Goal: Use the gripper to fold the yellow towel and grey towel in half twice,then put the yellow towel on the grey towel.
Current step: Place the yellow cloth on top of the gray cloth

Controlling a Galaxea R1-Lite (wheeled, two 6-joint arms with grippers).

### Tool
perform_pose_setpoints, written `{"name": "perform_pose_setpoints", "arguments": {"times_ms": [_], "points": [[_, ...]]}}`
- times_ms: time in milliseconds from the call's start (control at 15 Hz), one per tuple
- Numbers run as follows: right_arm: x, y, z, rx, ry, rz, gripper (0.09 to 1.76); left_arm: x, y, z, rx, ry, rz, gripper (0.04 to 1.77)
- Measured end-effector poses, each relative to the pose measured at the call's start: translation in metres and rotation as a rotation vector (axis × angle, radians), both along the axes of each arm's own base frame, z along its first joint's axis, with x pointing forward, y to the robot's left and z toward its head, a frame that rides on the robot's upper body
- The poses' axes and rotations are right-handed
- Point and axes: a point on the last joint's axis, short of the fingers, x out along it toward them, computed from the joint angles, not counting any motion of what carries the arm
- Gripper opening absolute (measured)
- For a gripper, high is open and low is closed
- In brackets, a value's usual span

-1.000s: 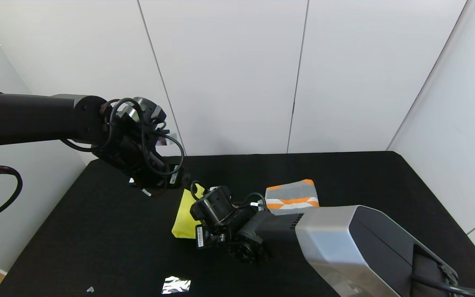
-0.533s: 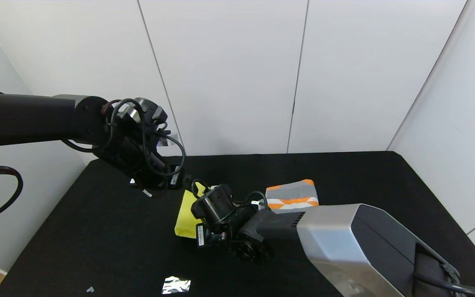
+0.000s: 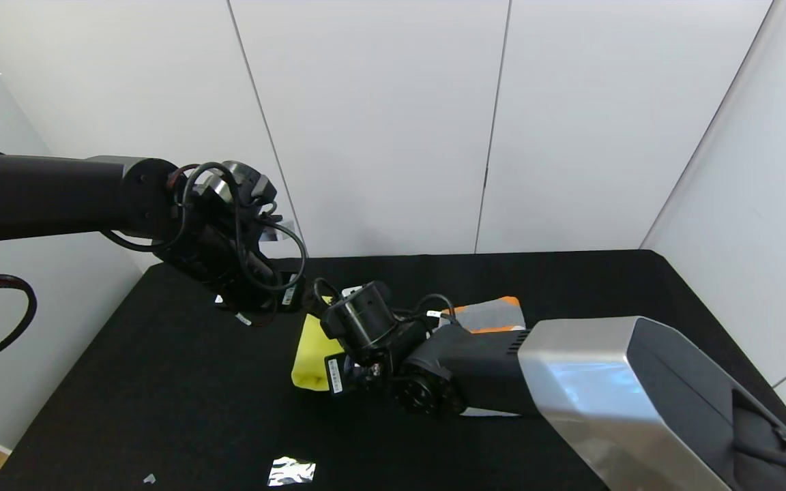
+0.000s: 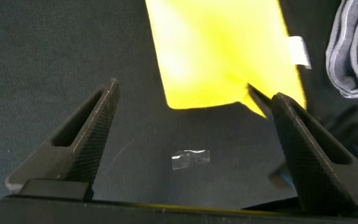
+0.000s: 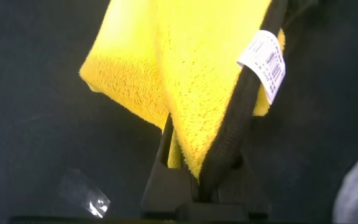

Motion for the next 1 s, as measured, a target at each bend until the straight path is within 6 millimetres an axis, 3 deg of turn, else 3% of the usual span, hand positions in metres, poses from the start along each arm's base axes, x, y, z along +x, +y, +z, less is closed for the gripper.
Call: {"name": "perform_pose_setpoints", "arguments": {"times_ms": [467, 1000], "points": [[0.005, -0.026, 0.044, -0.089, -0.082, 0.050, 0.19, -0.001, 0.000, 0.002, -0.016, -0.001, -0.011, 1.72], [0.019, -0.074, 0.096, -0.212, -0.182, 0.096, 0.19, -0.004, 0.001, 0.006, -0.023, -0.009, -0.013, 1.72]]}}
